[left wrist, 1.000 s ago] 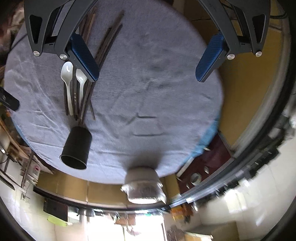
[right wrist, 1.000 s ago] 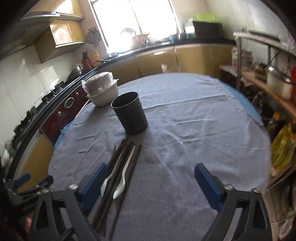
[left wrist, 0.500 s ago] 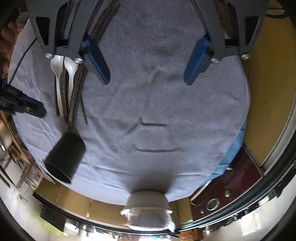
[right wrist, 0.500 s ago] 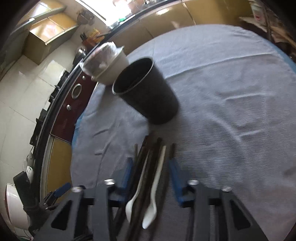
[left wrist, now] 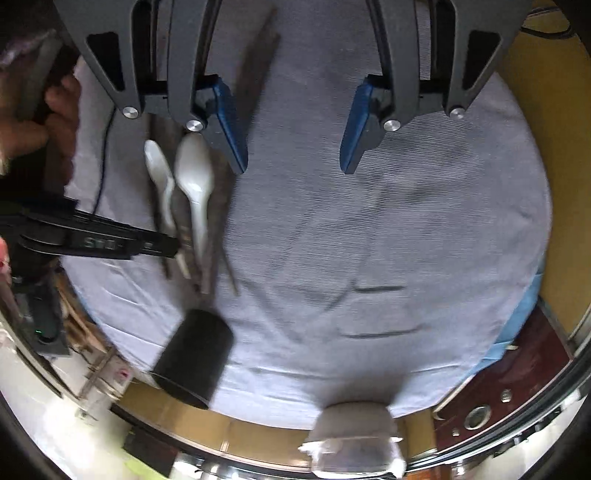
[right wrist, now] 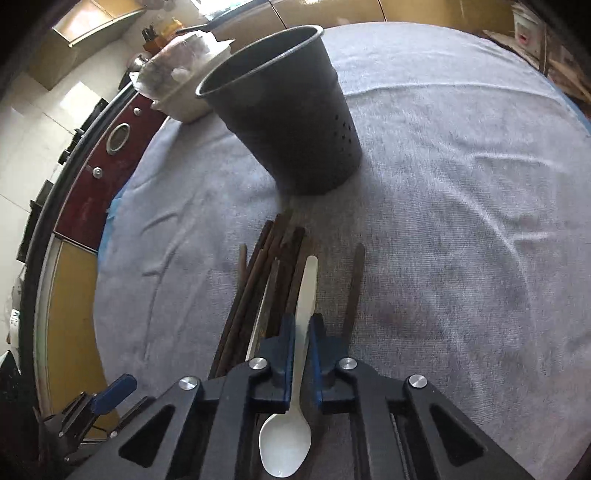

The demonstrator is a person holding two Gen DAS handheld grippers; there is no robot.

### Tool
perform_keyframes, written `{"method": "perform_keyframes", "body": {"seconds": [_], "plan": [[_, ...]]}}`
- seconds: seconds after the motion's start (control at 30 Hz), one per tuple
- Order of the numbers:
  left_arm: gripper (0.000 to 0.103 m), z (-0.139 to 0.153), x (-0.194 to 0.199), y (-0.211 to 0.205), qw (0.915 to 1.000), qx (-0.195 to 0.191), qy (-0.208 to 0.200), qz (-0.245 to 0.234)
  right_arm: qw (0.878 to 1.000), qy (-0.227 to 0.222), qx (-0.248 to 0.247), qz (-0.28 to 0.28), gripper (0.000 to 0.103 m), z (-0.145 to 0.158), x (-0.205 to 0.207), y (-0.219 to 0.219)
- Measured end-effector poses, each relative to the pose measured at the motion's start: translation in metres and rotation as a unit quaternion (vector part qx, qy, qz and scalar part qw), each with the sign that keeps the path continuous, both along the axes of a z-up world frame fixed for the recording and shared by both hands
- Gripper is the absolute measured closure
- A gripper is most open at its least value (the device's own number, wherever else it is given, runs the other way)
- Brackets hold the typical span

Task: Organize utensils
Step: 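Lower the left gripper onto a white spoon and grasp it while the right gripper grasps the other spoon, then lift the left gripper's spoon toward the black cup while the right gripper lifts its spoon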

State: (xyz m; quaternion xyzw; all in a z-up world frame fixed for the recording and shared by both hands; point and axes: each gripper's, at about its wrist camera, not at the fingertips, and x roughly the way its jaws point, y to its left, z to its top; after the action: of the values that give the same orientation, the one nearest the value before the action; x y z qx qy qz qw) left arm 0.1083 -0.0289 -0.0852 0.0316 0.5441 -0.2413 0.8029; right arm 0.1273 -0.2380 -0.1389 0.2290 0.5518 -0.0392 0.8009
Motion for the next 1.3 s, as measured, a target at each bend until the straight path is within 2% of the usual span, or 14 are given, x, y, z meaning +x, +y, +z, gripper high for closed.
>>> {"method": "perform_keyframes", "body": {"seconds": [0.27,0.37,0.47,0.5,0.57,0.7,0.77,0.93,1.03,1.1,1.17,1.23,1.27,1.3], "plan": [[0.050,0.002,-0.022,-0.027,0.9946,-0.066,0.048,-0.065,1.000,-0.015,-0.012,-0.020,0.095,0.010,-0.032,-0.021],[0.050,-0.013,-0.017,-0.039,0.9939,-0.058,0.066,-0.068,0.999,-0.015,-0.023,-0.031,0.095,0.013,-0.043,-0.029],[0.052,-0.013,-0.013,-0.045,0.9942,-0.064,0.053,-0.069,0.999,-0.015,-0.008,-0.042,0.095,0.010,-0.050,-0.037],[0.055,-0.014,-0.010,-0.047,0.9938,-0.068,0.057,-0.068,0.999,-0.016,-0.002,-0.042,0.095,0.010,-0.054,-0.040],[0.072,-0.021,-0.006,-0.052,0.9937,-0.064,0.061,-0.069,0.999,-0.018,0.004,-0.040,0.095,0.010,-0.055,-0.041],[0.078,-0.028,0.005,-0.050,0.9959,-0.048,0.033,-0.069,0.999,-0.022,0.005,-0.044,0.095,0.012,-0.058,-0.043],[0.094,-0.029,0.012,-0.039,0.9966,-0.049,0.036,-0.055,0.999,-0.026,0.000,-0.046,0.095,0.015,-0.062,-0.046],[0.094,-0.029,0.026,-0.015,0.9979,-0.046,0.041,-0.019,0.998,-0.028,-0.002,-0.057,0.095,0.018,-0.067,-0.052],[0.093,-0.015,0.018,-0.023,0.9986,-0.040,0.010,-0.033,0.998,-0.027,-0.003,-0.055,0.095,0.018,-0.066,-0.050],[0.084,-0.006,0.012,-0.034,0.9979,-0.037,-0.004,-0.053,0.998,-0.026,-0.014,-0.052,0.093,0.020,-0.063,-0.048],[0.067,-0.002,0.005,-0.052,0.9963,-0.032,-0.017,-0.078,0.998,-0.021,-0.021,-0.054,0.093,0.022,-0.062,-0.048],[0.065,-0.007,0.005,-0.068,0.9952,-0.019,-0.018,-0.094,0.998,-0.012,-0.025,-0.057,0.092,0.022,-0.059,-0.049],[0.065,-0.012,0.007,-0.074,0.9951,-0.015,-0.013,-0.097,0.998,-0.003,-0.030,-0.059,0.087,0.022,-0.057,-0.050],[0.065,-0.017,0.011,-0.076,0.9952,-0.014,-0.006,-0.097,0.998,0.005,-0.034,-0.059,0.077,0.021,-0.055,-0.050]]}}
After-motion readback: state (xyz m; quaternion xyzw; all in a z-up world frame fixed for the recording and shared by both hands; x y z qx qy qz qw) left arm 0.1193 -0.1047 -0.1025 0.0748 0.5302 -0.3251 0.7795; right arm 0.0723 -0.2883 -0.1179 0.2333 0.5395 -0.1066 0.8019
